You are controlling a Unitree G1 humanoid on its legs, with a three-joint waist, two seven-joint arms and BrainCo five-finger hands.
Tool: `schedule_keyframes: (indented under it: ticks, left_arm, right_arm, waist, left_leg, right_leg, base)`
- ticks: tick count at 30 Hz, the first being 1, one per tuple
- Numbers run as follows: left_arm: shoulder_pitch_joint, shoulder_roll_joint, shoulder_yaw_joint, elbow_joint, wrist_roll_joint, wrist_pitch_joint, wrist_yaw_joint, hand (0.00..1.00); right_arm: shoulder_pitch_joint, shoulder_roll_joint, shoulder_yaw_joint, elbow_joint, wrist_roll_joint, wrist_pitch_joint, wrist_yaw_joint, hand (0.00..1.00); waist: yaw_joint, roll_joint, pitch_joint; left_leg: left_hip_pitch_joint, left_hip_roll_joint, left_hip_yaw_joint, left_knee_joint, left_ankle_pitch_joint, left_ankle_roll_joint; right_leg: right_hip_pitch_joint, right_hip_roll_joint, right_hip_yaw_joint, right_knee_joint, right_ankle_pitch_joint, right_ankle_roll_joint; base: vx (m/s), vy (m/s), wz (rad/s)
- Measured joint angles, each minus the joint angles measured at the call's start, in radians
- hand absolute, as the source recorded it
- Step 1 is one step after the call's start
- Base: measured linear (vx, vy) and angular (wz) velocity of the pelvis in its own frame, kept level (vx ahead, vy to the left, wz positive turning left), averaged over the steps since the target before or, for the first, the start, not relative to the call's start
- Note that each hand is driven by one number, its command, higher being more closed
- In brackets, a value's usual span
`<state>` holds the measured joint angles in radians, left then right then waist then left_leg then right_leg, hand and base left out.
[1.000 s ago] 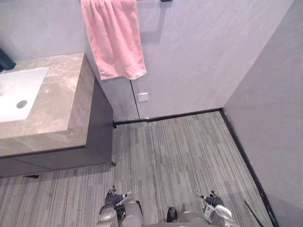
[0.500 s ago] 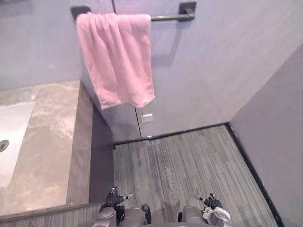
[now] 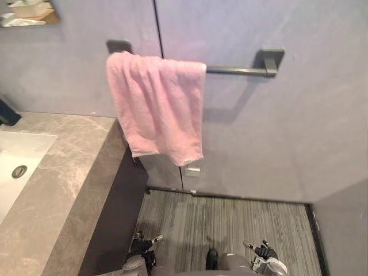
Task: Organize washtable
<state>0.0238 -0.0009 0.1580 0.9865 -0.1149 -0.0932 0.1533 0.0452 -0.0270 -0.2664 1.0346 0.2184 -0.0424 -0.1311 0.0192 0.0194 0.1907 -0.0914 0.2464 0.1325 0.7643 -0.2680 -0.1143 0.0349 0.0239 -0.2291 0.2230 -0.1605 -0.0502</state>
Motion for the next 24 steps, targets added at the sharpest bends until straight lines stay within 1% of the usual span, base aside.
schedule_keyframes:
  ticks: [1, 2, 3, 4, 5, 6, 7, 8, 10, 11, 12, 15, 18, 21, 24]
  left_arm:
    - [-0.001, 0.000, 0.000, -0.001, 0.000, 0.000, 0.000, 0.00]
    - [-0.002, 0.000, -0.005, 0.002, 0.000, 0.001, 0.000, 0.00]
    - [-0.004, 0.002, -0.019, 0.006, 0.000, 0.002, 0.000, 0.00]
    - [-0.004, 0.003, -0.026, 0.006, 0.000, 0.001, 0.000, 0.00]
    - [-0.004, 0.002, -0.045, 0.012, 0.000, 0.000, 0.000, 0.00]
    - [-0.015, 0.012, -0.064, 0.028, -0.001, -0.001, -0.001, 0.00]
    - [-0.014, 0.019, -0.074, 0.030, -0.001, 0.000, 0.000, 0.00]
    - [-0.015, 0.036, -0.085, 0.036, -0.001, 0.000, -0.001, 0.00]
    - [-0.011, 0.047, -0.086, 0.049, -0.001, 0.002, -0.001, 0.00]
    - [-0.001, 0.050, -0.087, 0.057, -0.001, 0.002, -0.001, 0.00]
    - [0.000, 0.051, -0.088, 0.065, -0.001, 0.002, -0.001, 0.00]
    - [0.004, 0.055, -0.114, 0.071, 0.000, 0.003, -0.002, 0.00]
    - [0.004, 0.063, -0.126, 0.076, 0.000, 0.002, -0.007, 0.00]
    - [0.004, 0.064, -0.131, 0.080, 0.000, 0.001, -0.012, 0.00]
    - [0.004, 0.065, -0.152, 0.079, -0.001, -0.003, -0.012, 0.00]
  right_arm:
    - [0.000, 0.000, 0.000, 0.000, 0.005, 0.000, 0.000, 0.00]
    - [-0.002, 0.000, -0.001, 0.001, 0.009, 0.000, 0.000, 0.00]
    - [-0.004, -0.001, -0.003, 0.002, 0.014, 0.000, 0.000, 0.00]
    - [-0.002, -0.002, -0.004, 0.003, 0.016, 0.001, 0.000, 0.00]
    - [0.003, -0.009, -0.007, 0.003, 0.016, 0.001, 0.000, 0.00]
    - [-0.001, -0.011, -0.007, 0.016, 0.016, 0.005, 0.000, 0.00]
    - [0.001, -0.008, -0.006, 0.018, 0.016, 0.005, 0.000, 0.00]
    - [0.003, -0.001, -0.001, 0.022, 0.016, 0.004, 0.001, 0.00]
    - [0.004, 0.003, -0.001, 0.023, 0.016, 0.004, 0.000, 0.00]
    - [0.004, 0.002, -0.001, 0.030, 0.016, 0.002, 0.001, 0.00]
    - [0.004, 0.001, -0.001, 0.034, 0.016, 0.001, 0.001, 0.00]
    - [0.004, 0.001, -0.001, 0.041, 0.015, 0.001, 0.002, 0.00]
    - [0.004, 0.001, 0.002, 0.041, 0.015, 0.000, 0.002, 0.00]
    - [0.004, -0.001, 0.011, 0.041, 0.014, 0.000, 0.002, 0.00]
    - [0.004, -0.001, 0.011, 0.041, 0.010, 0.000, 0.002, 0.00]
  waist:
    - [0.001, 0.002, -0.001]
    - [-0.001, 0.002, 0.000]
    - [-0.003, 0.002, 0.000]
    - [-0.003, 0.002, 0.000]
    - [-0.003, 0.019, -0.004]
    - [-0.002, 0.008, -0.004]
    - [-0.003, 0.001, -0.005]
    - [0.000, -0.010, -0.005]
    - [-0.001, -0.019, -0.006]
    - [-0.002, -0.017, -0.007]
    - [-0.002, -0.015, -0.007]
    - [-0.004, -0.013, -0.009]
    - [-0.005, -0.013, -0.009]
    - [-0.006, -0.013, -0.010]
    - [-0.006, -0.016, -0.013]
  left_leg:
    - [-0.007, -0.001, 0.014, -0.019, 0.000, 0.000]
    - [-0.023, -0.011, 0.034, -0.096, 0.000, 0.001]
    - [-0.020, -0.030, 0.036, -0.225, 0.007, 0.004]
    - [-0.019, -0.038, 0.033, -0.283, 0.015, 0.005]
    - [-0.018, -0.051, 0.028, -0.423, 0.147, 0.021]
    - [0.000, -0.074, 0.020, -0.443, 0.161, 0.028]
    - [0.004, -0.081, 0.021, -0.454, 0.165, 0.031]
    - [0.012, -0.099, 0.022, -0.471, 0.165, 0.031]
    - [0.034, -0.117, 0.029, -0.496, 0.172, 0.042]
    - [0.062, -0.130, 0.038, -0.530, 0.182, 0.051]
    - [0.076, -0.137, 0.040, -0.550, 0.190, 0.052]
    - [0.115, -0.159, 0.041, -0.647, 0.244, 0.053]
    - [0.146, -0.158, 0.032, -0.721, 0.286, 0.049]
    - [0.163, -0.157, 0.021, -0.765, 0.304, 0.042]
    - [0.163, -0.161, 0.011, -0.776, 0.304, 0.042]
  right_leg:
    - [0.012, -0.005, 0.000, -0.006, 0.000, 0.000]
    - [0.029, -0.017, 0.000, -0.012, 0.001, 0.001]
    - [0.036, -0.034, 0.001, -0.012, 0.003, 0.006]
    - [0.037, -0.041, 0.001, -0.012, 0.003, 0.008]
    - [0.041, -0.038, 0.006, -0.015, 0.000, 0.031]
    - [0.051, -0.049, 0.024, -0.028, -0.007, 0.057]
    - [0.050, -0.056, 0.032, -0.037, -0.002, 0.065]
    - [0.060, -0.068, 0.047, -0.057, 0.001, 0.069]
    - [0.080, -0.083, 0.051, -0.077, 0.010, 0.084]
    - [0.088, -0.093, 0.057, -0.087, 0.012, 0.088]
    - [0.090, -0.097, 0.062, -0.088, 0.012, 0.088]
    - [0.081, -0.104, 0.067, -0.088, 0.014, 0.091]
    - [0.080, -0.099, 0.066, -0.089, 0.015, 0.091]
    - [0.078, -0.091, 0.067, -0.091, 0.014, 0.092]
    - [0.076, -0.090, 0.068, -0.098, 0.013, 0.095]
  base:
    - [0.21, 0.012, 0.08]
    - [0.20, 0.078, 0.00]
    - [0.18, 0.101, 0.02]
    - [0.14, 0.137, 0.05]
    - [0.14, 0.149, 0.09]
    - [0.13, 0.145, 0.09]
    - [0.09, 0.141, 0.07]
    - [0.05, 0.105, 0.04]
    - [0.04, 0.110, 0.00]
    - [0.01, 0.080, -0.07]
    - [-0.04, 0.048, -0.07]
    - [-0.06, -0.003, -0.01]
    - [-0.08, -0.028, 0.02]
    - [-0.06, -0.043, 0.00]
    - [0.00, 0.000, 0.00]
